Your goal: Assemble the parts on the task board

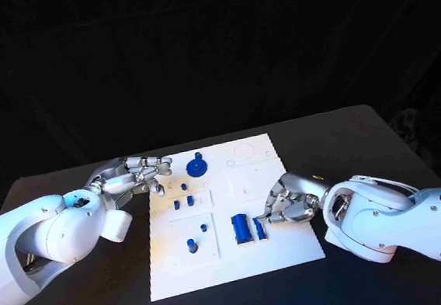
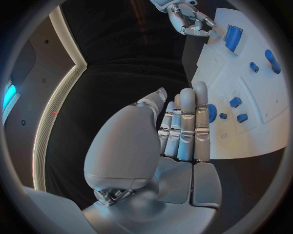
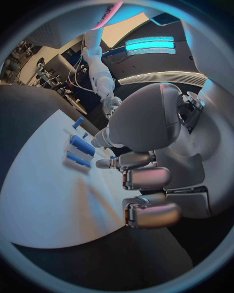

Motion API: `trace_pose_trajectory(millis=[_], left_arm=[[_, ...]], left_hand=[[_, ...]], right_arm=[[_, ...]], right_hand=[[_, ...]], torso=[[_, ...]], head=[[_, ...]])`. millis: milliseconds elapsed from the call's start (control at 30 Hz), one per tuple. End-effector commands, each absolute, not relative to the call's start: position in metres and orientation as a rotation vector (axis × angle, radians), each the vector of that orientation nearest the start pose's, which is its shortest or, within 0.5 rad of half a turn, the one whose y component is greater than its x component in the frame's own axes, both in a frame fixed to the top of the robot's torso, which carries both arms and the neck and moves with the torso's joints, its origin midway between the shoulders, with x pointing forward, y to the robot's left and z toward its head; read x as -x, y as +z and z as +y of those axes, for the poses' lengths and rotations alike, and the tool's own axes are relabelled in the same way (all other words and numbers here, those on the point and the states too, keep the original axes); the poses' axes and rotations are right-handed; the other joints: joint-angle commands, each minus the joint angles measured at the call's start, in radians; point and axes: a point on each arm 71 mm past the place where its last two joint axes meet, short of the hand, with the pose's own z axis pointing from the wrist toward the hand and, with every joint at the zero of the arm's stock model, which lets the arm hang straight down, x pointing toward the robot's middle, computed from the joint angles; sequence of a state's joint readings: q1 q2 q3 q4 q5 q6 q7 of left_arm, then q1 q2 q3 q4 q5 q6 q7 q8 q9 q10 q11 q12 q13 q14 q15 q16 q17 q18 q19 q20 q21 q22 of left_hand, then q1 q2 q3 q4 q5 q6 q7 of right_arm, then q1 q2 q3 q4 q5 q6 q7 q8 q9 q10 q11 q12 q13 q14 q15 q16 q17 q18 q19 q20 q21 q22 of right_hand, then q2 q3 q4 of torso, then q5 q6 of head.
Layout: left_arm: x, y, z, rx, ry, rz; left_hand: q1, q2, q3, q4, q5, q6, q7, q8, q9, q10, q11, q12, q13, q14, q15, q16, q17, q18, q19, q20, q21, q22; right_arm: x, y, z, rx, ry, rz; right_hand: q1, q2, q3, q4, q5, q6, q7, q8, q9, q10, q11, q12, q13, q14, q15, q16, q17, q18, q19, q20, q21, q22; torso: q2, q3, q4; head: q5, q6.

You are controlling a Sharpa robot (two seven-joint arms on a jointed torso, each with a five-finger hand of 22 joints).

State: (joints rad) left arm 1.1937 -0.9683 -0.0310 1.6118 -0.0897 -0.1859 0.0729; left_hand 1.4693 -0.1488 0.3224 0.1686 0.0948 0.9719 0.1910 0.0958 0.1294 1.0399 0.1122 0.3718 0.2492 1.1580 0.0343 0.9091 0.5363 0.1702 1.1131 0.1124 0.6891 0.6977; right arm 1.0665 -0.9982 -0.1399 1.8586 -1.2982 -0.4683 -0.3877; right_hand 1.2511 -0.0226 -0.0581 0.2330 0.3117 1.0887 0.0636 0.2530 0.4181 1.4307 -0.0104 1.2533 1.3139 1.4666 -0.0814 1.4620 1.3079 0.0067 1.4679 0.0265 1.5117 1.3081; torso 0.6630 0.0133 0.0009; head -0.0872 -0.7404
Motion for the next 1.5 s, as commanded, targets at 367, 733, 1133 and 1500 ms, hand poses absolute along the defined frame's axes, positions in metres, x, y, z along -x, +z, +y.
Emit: trace_pose_trajectory(millis=[367,733,1133,1500], left_arm=[[-0.474,-0.202,0.237,1.216,-1.472,1.516],[-0.495,-0.232,0.240,1.307,-1.423,1.349],[-0.499,-0.240,0.237,1.307,-1.392,1.372],[-0.483,-0.234,0.215,1.265,-1.312,1.301]], left_hand=[[0.000,0.005,0.003,0.030,-0.001,0.009,-0.009,0.036,0.004,-0.027,0.005,-0.063,-0.057,-0.105,0.025,-0.337,-0.151,0.011,-0.106,0.032,-0.178,-0.106],[-0.010,0.036,-0.138,0.041,-0.001,-0.026,-0.034,-0.011,-0.051,-0.023,0.070,-0.257,-0.171,-0.221,0.124,-0.792,-0.355,0.008,-0.272,0.178,-0.612,-0.439],[-0.526,0.149,-0.231,-0.042,-0.095,-0.357,-0.090,-0.096,-0.129,-0.381,0.008,-0.372,-0.249,-0.556,0.072,-0.909,-0.453,-0.051,-0.573,0.074,-0.689,-0.574],[-0.852,0.149,-0.322,-0.085,-0.095,-0.570,-0.191,-0.096,-0.129,-0.609,-0.033,-0.372,-0.249,-0.764,-0.034,-0.909,-0.536,-0.088,-0.760,0.009,-0.689,-0.617]], right_arm=[[-0.459,-0.224,-0.222,-0.803,1.189,1.706],[-0.518,-0.224,-0.227,-0.969,1.318,1.537],[-0.528,-0.228,-0.231,-0.969,1.239,1.521],[-0.499,-0.229,-0.210,-1.087,1.259,1.363]], right_hand=[[0.218,0.037,0.017,-0.057,-0.099,-0.125,0.091,-0.108,-0.058,-0.416,0.094,-0.883,-0.604,-0.325,0.106,-0.910,-0.740,0.166,-0.442,0.094,-1.140,-0.271],[0.234,0.029,0.086,-0.080,-0.116,-0.079,0.119,-0.190,-0.208,-0.357,0.151,-1.144,-1.141,-0.362,0.191,-1.348,-1.095,0.180,-0.509,0.193,-1.447,-0.675],[-0.319,0.023,0.058,-0.146,-0.186,-0.439,0.057,-0.253,-0.312,-0.724,0.102,-1.253,-1.314,-0.736,0.152,-1.462,-1.223,0.118,-0.854,0.117,-1.512,-0.983],[-0.643,0.023,0.058,-0.233,-0.230,-0.666,0.014,-0.253,-0.418,-0.970,0.010,-1.253,-1.314,-0.990,0.081,-1.462,-1.308,0.079,-1.068,0.067,-1.512,-1.096]], torso=[[-0.064,-0.0250,0.0030],[-0.096,-0.0264,0.0085],[-0.099,-0.0244,0.0092],[-0.119,-0.0133,-0.0009]], head=[[0.012,0.056],[0.032,0.107],[0.043,0.121],[0.087,0.140]])
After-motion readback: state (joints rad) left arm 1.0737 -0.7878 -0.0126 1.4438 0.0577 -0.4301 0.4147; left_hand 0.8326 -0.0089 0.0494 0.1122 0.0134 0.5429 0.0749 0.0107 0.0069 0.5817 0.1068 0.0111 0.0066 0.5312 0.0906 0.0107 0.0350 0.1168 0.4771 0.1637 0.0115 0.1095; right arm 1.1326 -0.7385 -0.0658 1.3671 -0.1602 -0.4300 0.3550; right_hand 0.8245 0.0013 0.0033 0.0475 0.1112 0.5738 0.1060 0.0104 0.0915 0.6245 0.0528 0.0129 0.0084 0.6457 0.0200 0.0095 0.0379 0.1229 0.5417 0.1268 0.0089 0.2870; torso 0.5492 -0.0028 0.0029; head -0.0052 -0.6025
